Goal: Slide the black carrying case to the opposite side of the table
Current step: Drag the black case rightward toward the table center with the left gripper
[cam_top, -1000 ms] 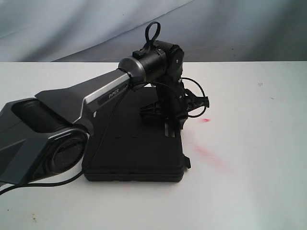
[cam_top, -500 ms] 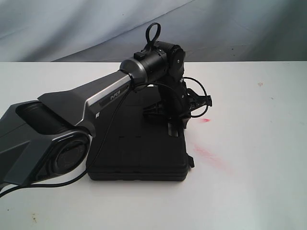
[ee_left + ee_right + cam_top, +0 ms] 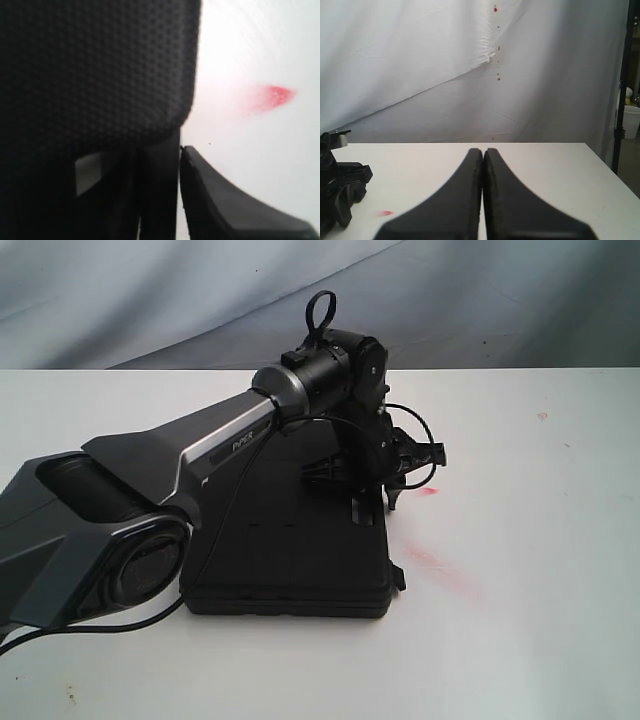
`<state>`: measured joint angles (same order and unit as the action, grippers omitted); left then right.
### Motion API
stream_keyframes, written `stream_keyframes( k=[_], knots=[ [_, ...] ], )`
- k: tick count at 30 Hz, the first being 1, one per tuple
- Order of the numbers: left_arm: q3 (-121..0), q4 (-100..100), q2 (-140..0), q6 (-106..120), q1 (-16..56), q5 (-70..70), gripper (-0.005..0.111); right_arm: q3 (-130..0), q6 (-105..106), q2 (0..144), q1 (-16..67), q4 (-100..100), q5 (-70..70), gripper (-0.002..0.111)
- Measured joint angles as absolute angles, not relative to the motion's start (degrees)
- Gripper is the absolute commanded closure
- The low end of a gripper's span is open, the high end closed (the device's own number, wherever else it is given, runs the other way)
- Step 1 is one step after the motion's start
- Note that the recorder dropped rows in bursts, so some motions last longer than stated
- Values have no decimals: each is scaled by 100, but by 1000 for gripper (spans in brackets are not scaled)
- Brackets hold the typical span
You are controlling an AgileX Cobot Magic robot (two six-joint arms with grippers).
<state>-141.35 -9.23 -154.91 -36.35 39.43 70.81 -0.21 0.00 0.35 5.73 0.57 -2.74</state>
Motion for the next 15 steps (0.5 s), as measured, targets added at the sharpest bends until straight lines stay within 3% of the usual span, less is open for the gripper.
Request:
stream_keyframes(
  k=[15],
  knots=[
    [-14135,-902,-15458,-3635,3966,7028,71,-21,0,35,573,57,-274,108]
  ],
)
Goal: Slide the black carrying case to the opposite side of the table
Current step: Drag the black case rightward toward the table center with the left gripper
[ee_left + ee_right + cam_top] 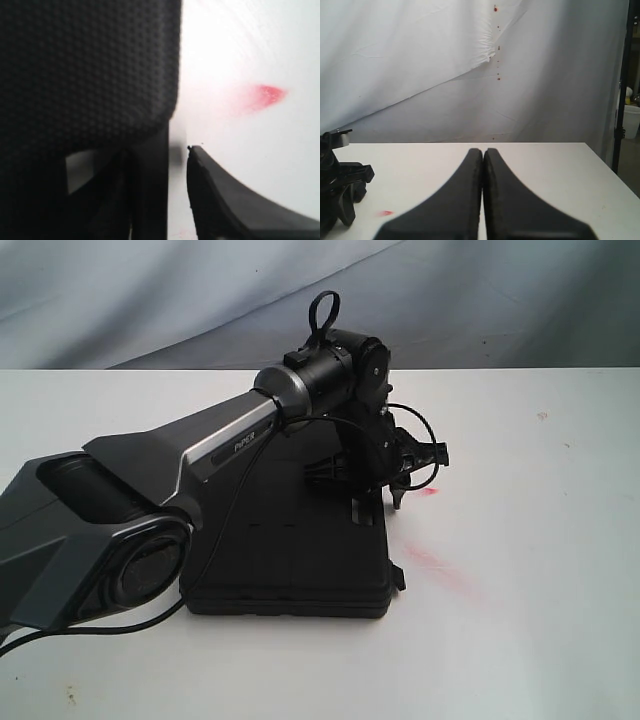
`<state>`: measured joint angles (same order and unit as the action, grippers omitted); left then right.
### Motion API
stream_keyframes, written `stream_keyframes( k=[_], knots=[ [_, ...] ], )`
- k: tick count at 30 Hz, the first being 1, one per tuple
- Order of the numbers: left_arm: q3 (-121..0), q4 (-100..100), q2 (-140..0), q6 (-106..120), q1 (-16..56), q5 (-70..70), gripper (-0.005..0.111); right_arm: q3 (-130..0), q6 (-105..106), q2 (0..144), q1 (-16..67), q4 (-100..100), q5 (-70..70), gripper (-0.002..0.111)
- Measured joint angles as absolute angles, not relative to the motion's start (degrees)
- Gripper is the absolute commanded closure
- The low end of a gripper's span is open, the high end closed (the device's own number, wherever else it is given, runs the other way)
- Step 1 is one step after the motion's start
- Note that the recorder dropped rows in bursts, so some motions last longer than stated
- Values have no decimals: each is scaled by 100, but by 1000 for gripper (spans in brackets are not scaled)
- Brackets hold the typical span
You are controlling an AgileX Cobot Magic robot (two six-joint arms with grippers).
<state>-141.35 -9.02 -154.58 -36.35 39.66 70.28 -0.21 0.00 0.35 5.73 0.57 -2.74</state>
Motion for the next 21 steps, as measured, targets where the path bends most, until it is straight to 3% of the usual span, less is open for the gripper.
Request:
stream_keyframes(
  k=[21],
  knots=[
    [-14088,-649,-15064,-3048,3966,7048,71,-21,0,35,573,57,-295,108]
  ],
)
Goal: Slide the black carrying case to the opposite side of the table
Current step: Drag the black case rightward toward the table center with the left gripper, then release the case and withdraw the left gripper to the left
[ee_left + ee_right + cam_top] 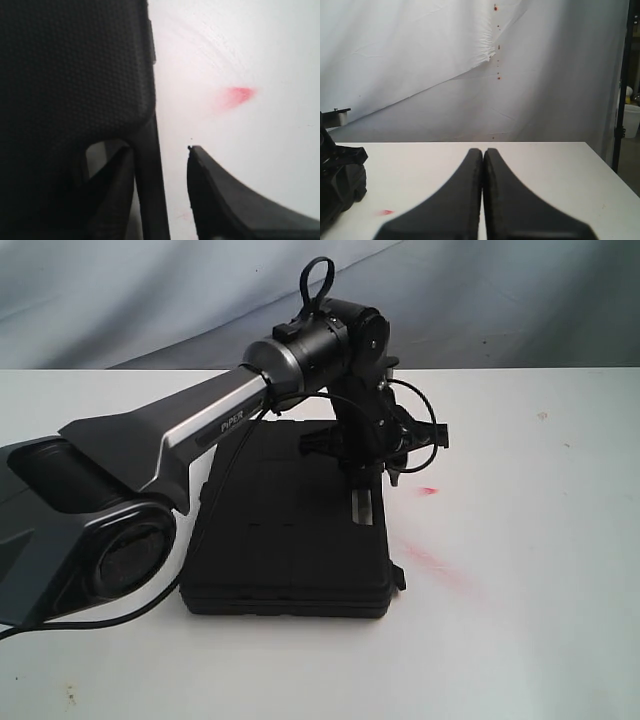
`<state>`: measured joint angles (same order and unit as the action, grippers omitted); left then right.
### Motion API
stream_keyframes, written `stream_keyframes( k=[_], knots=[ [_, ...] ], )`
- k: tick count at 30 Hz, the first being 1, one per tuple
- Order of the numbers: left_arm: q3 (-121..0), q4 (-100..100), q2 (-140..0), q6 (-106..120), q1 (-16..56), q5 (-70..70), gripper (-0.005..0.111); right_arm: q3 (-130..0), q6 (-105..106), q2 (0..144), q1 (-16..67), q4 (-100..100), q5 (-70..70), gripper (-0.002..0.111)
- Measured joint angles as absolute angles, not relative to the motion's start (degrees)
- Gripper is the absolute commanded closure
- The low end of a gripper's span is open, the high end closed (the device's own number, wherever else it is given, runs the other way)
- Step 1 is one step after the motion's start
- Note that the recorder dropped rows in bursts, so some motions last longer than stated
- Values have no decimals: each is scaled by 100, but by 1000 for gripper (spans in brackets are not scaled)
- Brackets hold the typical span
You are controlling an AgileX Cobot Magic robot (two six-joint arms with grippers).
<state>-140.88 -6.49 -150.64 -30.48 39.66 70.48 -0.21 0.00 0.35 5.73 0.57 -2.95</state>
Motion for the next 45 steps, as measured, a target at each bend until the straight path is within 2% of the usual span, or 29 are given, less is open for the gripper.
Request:
stream_keyframes(
  k=[10,13,16,21,25,29,35,45],
  knots=[
    [-14088,-351,-14574,-3005,3979,7037,72,-21,0,35,573,57,-295,108],
    [-14033,-230,-14373,-2849,4052,7037,85,-21,0,35,573,57,-295,108],
    [-13896,-110,-14153,-2767,4137,7037,107,-21,0,35,573,57,-295,108],
    [-13346,0,-13708,-2697,4227,7026,107,-21,0,35,573,57,-295,108],
    [-12203,33,-12962,-2693,4254,6914,107,-21,0,35,573,57,-295,108],
    [-10196,33,-11850,-2683,4233,5897,107,-21,0,35,573,57,-295,108],
    [-7812,0,-10282,-2641,3861,4482,107,-21,0,35,573,57,-295,108],
    [-5323,-293,-8323,-2224,3033,2789,107,-21,0,35,573,57,-295,108]
  ],
)
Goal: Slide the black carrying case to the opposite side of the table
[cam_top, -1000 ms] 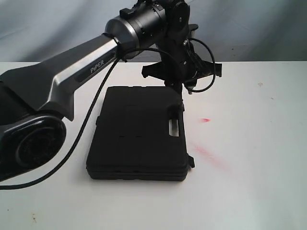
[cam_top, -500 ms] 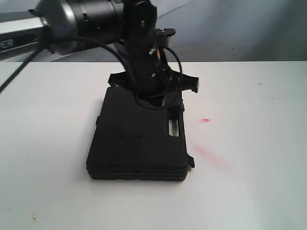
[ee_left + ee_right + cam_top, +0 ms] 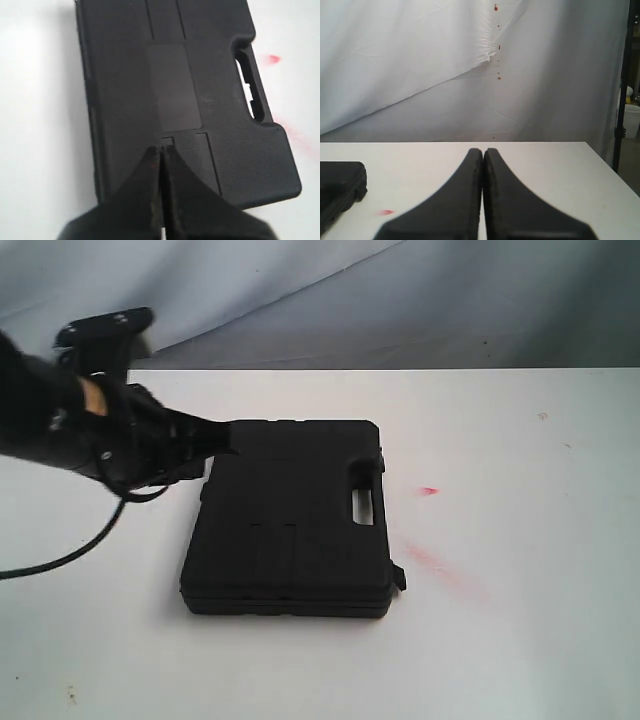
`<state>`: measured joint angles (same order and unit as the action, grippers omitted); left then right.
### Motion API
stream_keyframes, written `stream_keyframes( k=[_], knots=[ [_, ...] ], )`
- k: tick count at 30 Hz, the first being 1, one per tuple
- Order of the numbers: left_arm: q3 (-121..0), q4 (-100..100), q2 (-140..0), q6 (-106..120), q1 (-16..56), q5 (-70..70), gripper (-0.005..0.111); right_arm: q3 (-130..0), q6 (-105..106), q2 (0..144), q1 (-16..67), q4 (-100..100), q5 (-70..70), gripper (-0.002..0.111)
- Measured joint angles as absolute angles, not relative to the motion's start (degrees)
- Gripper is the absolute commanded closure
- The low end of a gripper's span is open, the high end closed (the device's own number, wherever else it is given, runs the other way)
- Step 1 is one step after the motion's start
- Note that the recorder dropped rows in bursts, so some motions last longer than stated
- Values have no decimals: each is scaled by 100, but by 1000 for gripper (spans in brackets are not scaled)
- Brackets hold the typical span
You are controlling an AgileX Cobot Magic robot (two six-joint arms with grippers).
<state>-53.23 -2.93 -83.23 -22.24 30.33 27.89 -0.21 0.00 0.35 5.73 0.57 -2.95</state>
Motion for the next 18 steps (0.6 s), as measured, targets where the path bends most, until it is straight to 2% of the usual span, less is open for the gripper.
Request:
stream_keyframes(
  k=[6,18],
  knots=[
    [-4091,-663,-7119,-1401,2304,1894,107,-21,0,35,573,57,-295,108],
    [-2671,-809,-5146,-581,1310,1290,107,-21,0,35,573,57,-295,108]
  ],
)
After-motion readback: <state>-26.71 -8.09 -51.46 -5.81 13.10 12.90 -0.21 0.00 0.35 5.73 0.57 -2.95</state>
